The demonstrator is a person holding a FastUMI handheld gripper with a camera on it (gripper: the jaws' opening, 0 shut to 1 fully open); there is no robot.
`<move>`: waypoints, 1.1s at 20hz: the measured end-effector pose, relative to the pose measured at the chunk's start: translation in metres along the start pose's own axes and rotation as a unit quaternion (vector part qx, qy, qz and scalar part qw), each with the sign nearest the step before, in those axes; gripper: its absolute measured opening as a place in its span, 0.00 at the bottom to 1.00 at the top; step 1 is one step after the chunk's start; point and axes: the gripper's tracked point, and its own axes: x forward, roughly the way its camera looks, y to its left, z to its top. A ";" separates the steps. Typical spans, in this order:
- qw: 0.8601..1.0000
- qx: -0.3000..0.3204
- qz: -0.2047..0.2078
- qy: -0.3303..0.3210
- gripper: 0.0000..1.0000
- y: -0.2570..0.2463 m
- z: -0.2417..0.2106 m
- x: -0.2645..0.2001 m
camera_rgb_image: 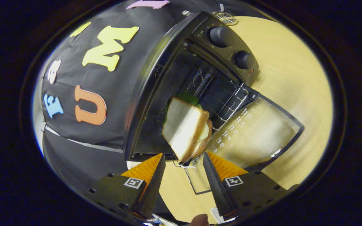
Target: Open the toaster oven, put the food inside, and close the toaster oven door.
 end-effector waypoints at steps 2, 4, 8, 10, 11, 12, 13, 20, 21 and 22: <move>1.000 -0.027 -0.015 0.007 0.80 -0.005 -0.006 -0.010; 0.997 -0.073 -0.031 0.022 0.80 -0.011 -0.015 -0.022; 0.980 -0.182 -0.056 0.052 0.80 -0.012 -0.037 -0.044; 0.964 -0.248 -0.069 0.063 0.80 -0.013 -0.046 -0.057; 0.955 -0.279 -0.074 0.062 0.80 -0.015 -0.048 -0.062; 0.946 -0.309 -0.082 0.062 0.80 -0.016 -0.049 -0.069; 0.937 -0.333 -0.088 0.059 0.80 -0.020 -0.051 -0.076; 0.900 -0.412 -0.134 0.043 0.85 -0.050 -0.050 -0.097; 0.900 -0.410 -0.141 0.042 0.85 -0.056 -0.050 -0.098; 0.900 -0.407 -0.147 0.043 0.85 -0.063 -0.052 -0.098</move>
